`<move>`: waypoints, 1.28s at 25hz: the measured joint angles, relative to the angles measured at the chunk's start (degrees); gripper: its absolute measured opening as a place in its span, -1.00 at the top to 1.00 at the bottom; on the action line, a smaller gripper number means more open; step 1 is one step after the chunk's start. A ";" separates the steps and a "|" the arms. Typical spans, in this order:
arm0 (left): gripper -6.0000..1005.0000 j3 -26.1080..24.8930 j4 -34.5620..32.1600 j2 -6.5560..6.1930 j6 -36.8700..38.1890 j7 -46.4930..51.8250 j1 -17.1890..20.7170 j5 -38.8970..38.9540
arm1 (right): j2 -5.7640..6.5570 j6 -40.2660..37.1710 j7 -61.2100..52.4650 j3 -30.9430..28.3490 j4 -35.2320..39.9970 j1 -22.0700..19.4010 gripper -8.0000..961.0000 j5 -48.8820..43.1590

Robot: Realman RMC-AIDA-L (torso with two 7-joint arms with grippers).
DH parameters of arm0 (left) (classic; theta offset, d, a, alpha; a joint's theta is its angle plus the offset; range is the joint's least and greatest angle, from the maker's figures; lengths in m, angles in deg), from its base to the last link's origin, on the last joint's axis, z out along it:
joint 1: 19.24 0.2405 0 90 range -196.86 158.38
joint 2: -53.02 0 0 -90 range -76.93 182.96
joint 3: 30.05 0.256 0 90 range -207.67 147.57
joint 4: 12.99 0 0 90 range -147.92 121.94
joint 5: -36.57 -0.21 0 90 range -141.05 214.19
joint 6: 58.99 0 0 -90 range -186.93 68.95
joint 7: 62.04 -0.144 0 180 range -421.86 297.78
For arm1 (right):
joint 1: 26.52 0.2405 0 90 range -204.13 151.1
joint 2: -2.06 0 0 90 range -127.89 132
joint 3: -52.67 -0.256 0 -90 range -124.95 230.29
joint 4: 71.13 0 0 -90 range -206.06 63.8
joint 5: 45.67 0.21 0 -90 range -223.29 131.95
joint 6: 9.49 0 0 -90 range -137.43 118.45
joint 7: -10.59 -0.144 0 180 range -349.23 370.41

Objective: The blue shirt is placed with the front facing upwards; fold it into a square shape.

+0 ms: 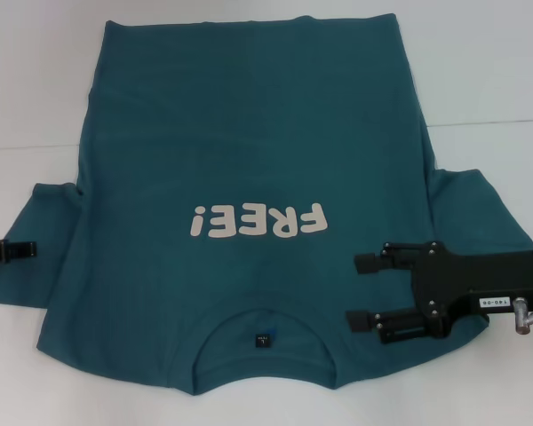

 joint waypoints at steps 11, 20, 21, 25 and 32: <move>-0.65 0.00 -0.94 -0.20 2.87 0.01 -1.18 0.14 | 0.13 0.04 -0.16 0.00 0.03 0.30 -0.90 -0.05; -0.63 -0.41 -0.43 -0.17 3.97 0.01 -1.67 0.41 | 0.17 0.04 -0.22 0.00 0.09 0.22 -0.89 -0.09; -0.63 -0.41 -0.40 -0.14 3.96 0.01 -1.68 0.42 | 0.17 0.04 -0.22 0.00 0.09 0.18 -0.89 -0.09; -0.62 -0.28 -0.01 -0.03 4.00 0.01 -1.70 0.76 | 0.17 0.04 -0.22 0.00 0.09 0.06 -0.89 -0.09; -0.61 -0.08 0.01 0.14 5.18 -0.13 -2.25 1.58 | 0.17 0.04 -0.22 0.00 0.09 0.03 -0.89 -0.09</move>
